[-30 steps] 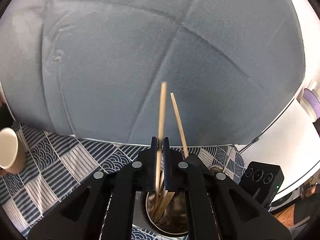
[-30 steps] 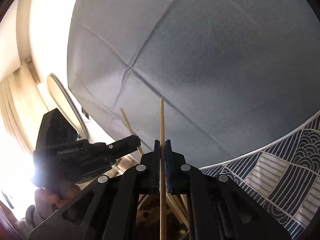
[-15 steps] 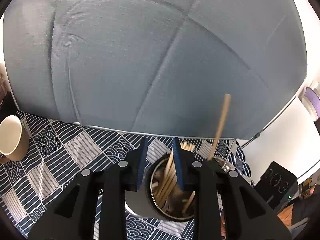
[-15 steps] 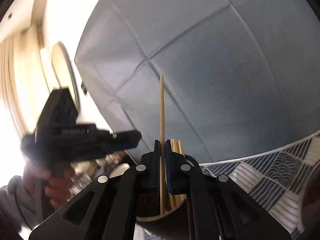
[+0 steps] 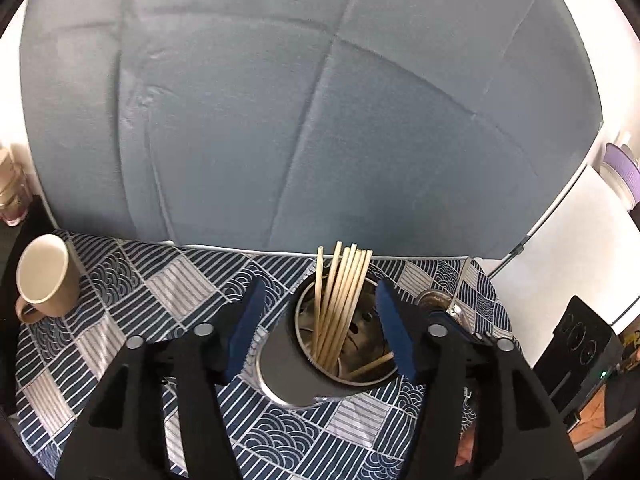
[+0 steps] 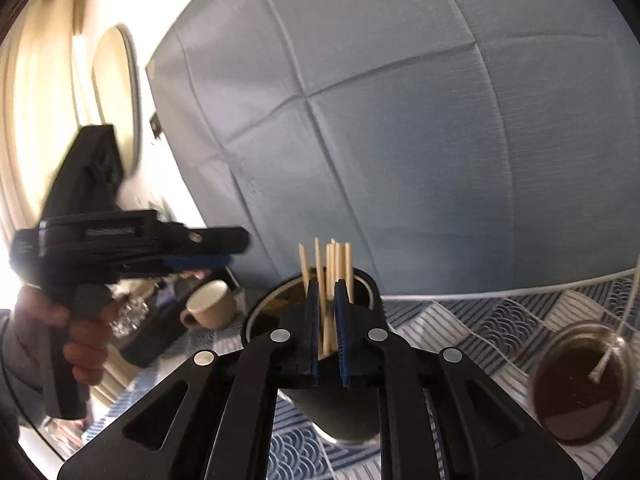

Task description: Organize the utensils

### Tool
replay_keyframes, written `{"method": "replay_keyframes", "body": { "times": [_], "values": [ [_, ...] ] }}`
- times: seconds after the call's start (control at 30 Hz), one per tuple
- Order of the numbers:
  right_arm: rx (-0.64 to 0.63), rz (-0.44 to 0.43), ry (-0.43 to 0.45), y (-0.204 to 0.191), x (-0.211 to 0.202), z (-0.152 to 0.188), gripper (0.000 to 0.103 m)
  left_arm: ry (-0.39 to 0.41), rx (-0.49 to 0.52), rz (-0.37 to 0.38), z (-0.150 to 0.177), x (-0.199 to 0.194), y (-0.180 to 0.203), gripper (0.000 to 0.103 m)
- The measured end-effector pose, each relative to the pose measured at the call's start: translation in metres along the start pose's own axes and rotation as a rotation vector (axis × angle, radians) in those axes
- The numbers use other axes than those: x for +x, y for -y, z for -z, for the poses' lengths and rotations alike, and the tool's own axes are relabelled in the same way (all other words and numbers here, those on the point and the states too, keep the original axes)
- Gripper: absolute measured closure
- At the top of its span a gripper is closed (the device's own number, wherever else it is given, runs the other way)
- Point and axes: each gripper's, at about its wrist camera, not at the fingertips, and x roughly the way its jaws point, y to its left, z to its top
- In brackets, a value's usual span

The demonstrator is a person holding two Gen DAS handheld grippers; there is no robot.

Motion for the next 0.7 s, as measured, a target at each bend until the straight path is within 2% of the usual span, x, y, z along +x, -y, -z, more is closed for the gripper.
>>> {"method": "replay_keyframes", "body": {
  "times": [0.17, 0.23, 0.33, 0.43, 0.6, 0.7],
  "values": [
    [-0.001, 0.015, -0.053, -0.006, -0.010, 0.002, 0.089, 0.011, -0.028, -0.034, 0.009, -0.017, -0.010, 0.036],
    [-0.007, 0.043, -0.072, -0.011, -0.015, 0.003, 0.072, 0.010, -0.029, -0.056, 0.014, -0.023, -0.013, 0.031],
    [-0.027, 0.093, -0.110, -0.020, -0.022, 0.006, 0.059, 0.011, -0.009, -0.113, 0.025, -0.033, -0.015, 0.022],
    [-0.048, 0.155, -0.175, -0.028, -0.021, 0.010, 0.056, -0.002, -0.001, -0.143, 0.035, -0.039, -0.017, 0.012],
    [-0.057, 0.171, -0.215, -0.040, -0.025, 0.017, 0.051, -0.031, -0.024, -0.187, 0.053, -0.043, -0.027, 0.007],
    [-0.067, 0.187, -0.231, -0.045, -0.027, 0.020, 0.043, -0.047, -0.025, -0.221, 0.065, -0.044, -0.030, 0.006]
  ]
}}
